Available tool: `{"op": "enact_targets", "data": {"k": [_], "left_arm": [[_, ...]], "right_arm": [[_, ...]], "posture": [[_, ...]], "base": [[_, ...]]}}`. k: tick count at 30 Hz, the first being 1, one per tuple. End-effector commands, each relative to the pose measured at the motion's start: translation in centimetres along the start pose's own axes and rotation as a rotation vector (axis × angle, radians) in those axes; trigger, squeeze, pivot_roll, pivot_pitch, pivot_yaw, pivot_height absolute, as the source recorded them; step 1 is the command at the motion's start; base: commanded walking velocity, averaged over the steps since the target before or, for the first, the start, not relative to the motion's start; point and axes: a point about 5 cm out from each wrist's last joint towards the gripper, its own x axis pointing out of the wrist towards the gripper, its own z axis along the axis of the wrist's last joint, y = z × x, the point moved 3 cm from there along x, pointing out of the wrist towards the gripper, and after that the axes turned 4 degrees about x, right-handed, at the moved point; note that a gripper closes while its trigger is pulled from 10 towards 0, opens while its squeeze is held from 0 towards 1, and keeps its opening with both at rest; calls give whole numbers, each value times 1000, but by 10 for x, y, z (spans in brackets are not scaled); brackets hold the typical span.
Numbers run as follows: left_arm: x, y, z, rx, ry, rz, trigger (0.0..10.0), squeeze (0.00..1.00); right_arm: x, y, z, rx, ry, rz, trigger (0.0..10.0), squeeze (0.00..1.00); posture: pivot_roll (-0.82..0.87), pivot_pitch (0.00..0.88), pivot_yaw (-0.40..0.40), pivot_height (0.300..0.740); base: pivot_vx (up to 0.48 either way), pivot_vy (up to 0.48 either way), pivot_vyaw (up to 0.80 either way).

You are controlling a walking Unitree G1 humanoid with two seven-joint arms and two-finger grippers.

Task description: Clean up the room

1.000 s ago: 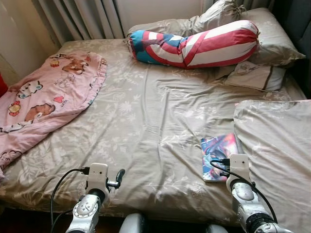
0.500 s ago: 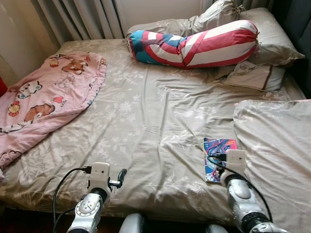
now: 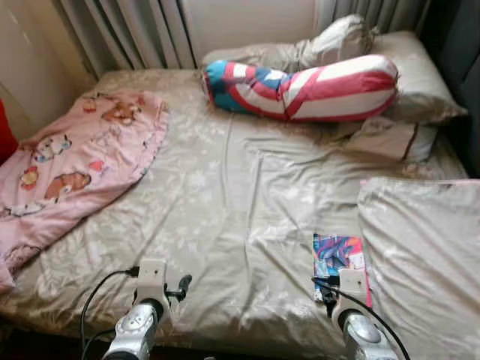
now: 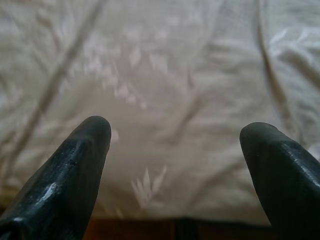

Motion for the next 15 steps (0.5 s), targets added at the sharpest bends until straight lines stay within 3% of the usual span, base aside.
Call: {"op": "enact_targets", "data": {"k": [1,4,6,9,15], "left_arm": [[-7,5,-28,3,131,16,10000,0],[-16,6,-52,59,239,12,10000,0],[-20,8,-60,52,272,31,10000,0],[-22,7,-65,2,276,59,10000,0],[-25,2,-73,7,295,61,10000,0]], "right_arm": [[-6,-2,-23,5,72,5,10000,0],[-14,-13,-50,0,167,-29,10000,0],[-17,-17,-56,20,184,-45,10000,0],[-20,-21,-61,14,179,-49,10000,0],[-24,-27,-67,74,182,-82,10000,0]], "posture": [[5,1,56,740],[-3,0,47,740],[-8,0,41,740],[-15,0,29,740],[-10,0,17,740]], "base": [[0,0,0],[0,0,0],[0,0,0],[0,0,0],[0,0,0]]}}
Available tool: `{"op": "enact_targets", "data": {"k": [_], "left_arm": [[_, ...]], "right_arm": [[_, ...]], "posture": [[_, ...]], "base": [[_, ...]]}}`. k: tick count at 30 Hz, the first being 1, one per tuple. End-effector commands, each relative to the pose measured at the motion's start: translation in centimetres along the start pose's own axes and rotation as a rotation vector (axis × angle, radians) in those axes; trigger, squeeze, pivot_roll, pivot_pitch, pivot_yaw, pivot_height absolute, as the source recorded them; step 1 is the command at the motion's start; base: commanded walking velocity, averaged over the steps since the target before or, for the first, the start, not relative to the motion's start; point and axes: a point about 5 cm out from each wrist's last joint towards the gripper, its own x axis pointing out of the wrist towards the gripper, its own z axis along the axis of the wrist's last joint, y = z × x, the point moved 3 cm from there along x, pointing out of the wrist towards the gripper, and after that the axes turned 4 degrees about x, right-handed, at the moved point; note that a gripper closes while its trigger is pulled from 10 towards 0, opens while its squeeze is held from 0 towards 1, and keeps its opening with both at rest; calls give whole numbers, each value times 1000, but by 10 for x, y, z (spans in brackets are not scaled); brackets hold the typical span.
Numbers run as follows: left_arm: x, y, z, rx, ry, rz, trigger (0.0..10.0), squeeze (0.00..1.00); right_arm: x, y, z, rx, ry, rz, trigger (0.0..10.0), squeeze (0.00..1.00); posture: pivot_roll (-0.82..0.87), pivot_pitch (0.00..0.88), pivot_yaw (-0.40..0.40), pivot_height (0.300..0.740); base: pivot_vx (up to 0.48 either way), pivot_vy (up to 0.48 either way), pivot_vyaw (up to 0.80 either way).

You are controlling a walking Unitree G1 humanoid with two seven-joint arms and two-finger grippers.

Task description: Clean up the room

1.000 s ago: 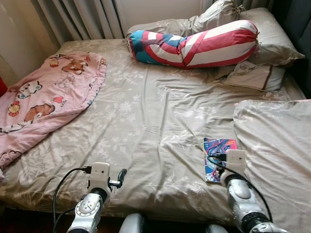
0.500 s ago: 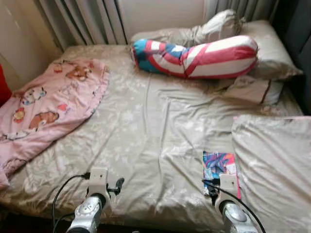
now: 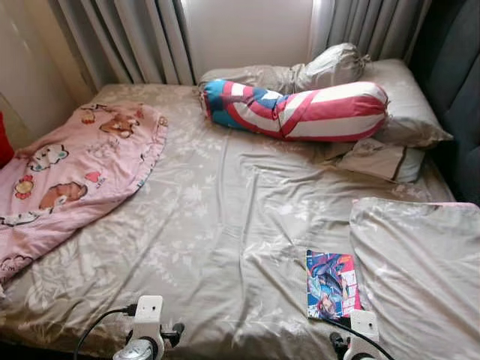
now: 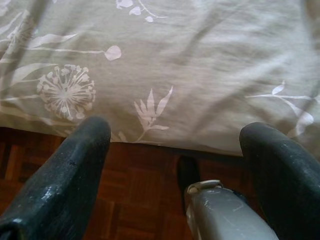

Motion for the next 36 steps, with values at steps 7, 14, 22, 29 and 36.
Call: {"op": "enact_targets", "data": {"k": [7,14,22,29,36], "left_arm": [[-9,12,-34,45,101,5,10000,0],[-10,13,-39,52,122,8,10000,0],[-9,-5,-41,65,142,-10,10000,0],[-5,-33,-35,70,142,-38,10000,0],[-2,-47,-24,69,125,-47,10000,0]], "right_arm": [[-3,2,-16,-3,41,-2,10000,0],[-7,-3,-31,-23,85,-11,10000,0],[-9,-3,-35,27,97,-10,10000,1000],[-8,-4,-34,12,96,-9,10000,0],[-8,-3,-33,4,99,-7,10000,0]], "posture": [[-31,0,33,740],[-34,0,35,740],[-42,0,36,740],[-44,0,39,740],[-40,0,38,740]], "base": [[0,0,0],[0,0,413],[0,0,300],[0,0,0],[0,0,0]]}}
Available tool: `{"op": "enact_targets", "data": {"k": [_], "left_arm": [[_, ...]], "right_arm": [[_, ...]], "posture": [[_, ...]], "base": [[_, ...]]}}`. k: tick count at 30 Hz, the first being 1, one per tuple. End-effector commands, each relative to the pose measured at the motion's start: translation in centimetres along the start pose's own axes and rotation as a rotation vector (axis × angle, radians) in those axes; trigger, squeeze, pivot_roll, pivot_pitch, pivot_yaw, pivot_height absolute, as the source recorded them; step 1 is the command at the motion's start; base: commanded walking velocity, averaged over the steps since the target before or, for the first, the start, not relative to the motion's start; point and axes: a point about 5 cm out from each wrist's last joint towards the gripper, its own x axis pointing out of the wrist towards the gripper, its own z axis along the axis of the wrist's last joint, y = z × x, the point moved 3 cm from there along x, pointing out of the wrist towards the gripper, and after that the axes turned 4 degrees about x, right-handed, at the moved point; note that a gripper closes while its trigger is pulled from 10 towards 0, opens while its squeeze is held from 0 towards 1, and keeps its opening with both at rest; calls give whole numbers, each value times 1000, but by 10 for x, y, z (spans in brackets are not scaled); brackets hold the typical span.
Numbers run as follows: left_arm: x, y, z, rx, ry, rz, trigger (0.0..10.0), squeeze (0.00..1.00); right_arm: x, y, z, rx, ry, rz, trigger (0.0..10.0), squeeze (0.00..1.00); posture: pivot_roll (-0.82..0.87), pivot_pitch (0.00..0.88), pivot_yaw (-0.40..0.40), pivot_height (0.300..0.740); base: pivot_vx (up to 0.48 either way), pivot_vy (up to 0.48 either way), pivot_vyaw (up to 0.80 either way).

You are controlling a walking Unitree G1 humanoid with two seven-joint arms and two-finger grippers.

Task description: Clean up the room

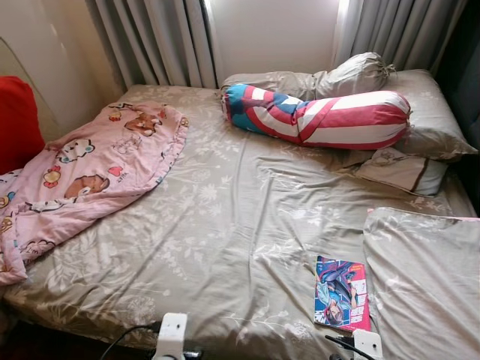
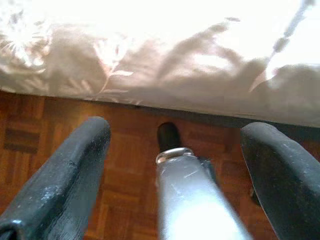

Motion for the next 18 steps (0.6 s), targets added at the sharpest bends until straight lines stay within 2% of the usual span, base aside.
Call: {"op": "enact_targets", "data": {"k": [1,6,9,12,16,18], "left_arm": [[-1,7,-5,11,19,19,10000,0],[-1,11,-4,14,19,26,10000,0],[0,12,-2,14,16,27,10000,0],[0,12,-1,16,14,27,10000,0],[0,13,0,17,11,25,10000,0],[0,13,0,19,10,24,10000,0]], "right_arm": [[0,1,-3,6,15,2,10000,0],[0,2,-4,5,12,4,10000,0],[0,6,-4,-28,24,17,10000,0],[0,7,-4,-59,26,24,10000,0],[1,9,-4,-40,37,30,10000,0],[1,11,-4,-34,36,31,10000,0]], "posture": [[-38,0,37,740],[-29,0,32,740],[-27,0,32,740],[-25,0,33,740],[-24,0,34,740],[-24,5,34,740]], "base": [[0,0,0],[0,219,0],[0,316,0],[0,369,581],[0,414,536],[0,420,0]]}}
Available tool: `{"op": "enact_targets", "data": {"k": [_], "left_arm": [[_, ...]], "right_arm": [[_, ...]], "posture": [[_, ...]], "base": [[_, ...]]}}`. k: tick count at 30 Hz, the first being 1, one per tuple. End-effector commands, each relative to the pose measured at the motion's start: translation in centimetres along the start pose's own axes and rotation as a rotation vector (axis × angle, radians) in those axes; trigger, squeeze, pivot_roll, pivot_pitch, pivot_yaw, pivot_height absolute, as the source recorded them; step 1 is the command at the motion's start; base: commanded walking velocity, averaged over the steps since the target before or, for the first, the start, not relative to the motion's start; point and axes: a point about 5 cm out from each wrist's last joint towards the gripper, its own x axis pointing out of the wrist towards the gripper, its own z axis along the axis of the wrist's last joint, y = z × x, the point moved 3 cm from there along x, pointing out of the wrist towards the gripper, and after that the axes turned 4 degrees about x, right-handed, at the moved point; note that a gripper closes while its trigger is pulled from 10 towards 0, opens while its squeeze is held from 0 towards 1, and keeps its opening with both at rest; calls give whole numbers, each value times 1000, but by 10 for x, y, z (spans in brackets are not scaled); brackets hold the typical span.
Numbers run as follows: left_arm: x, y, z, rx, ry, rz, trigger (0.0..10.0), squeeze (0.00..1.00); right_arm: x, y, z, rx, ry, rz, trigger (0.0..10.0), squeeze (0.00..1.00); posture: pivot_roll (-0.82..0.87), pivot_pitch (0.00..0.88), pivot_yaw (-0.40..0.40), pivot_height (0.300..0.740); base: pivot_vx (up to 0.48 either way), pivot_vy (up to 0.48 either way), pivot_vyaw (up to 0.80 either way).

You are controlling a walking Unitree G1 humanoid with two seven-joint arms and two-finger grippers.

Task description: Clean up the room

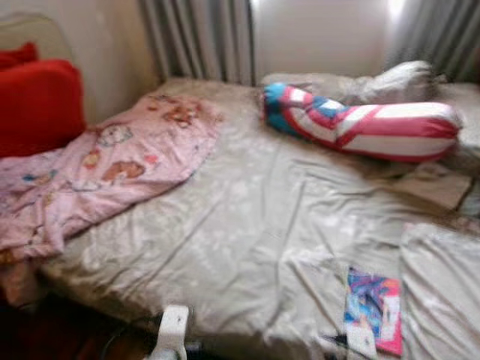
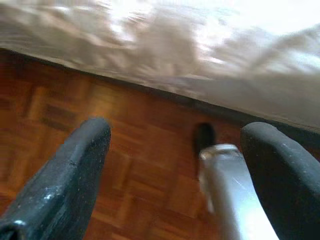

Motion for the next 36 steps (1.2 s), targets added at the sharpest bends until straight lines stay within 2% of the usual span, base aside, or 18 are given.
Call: {"op": "enact_targets", "data": {"k": [1,11,36], "left_arm": [[0,-7,-5,7,20,-18,10000,0],[0,-6,-5,4,20,-17,10000,0],[0,-4,-4,7,19,-20,10000,0]], "right_arm": [[-2,-9,-9,12,30,-25,10000,0],[0,1,-3,12,13,-6,10000,0],[-1,-3,-4,-21,28,-1,10000,0]], "posture": [[-22,8,34,740],[-27,16,33,740],[-24,19,31,740]], "base": [[0,420,0],[0,418,0],[0,419,0]]}}
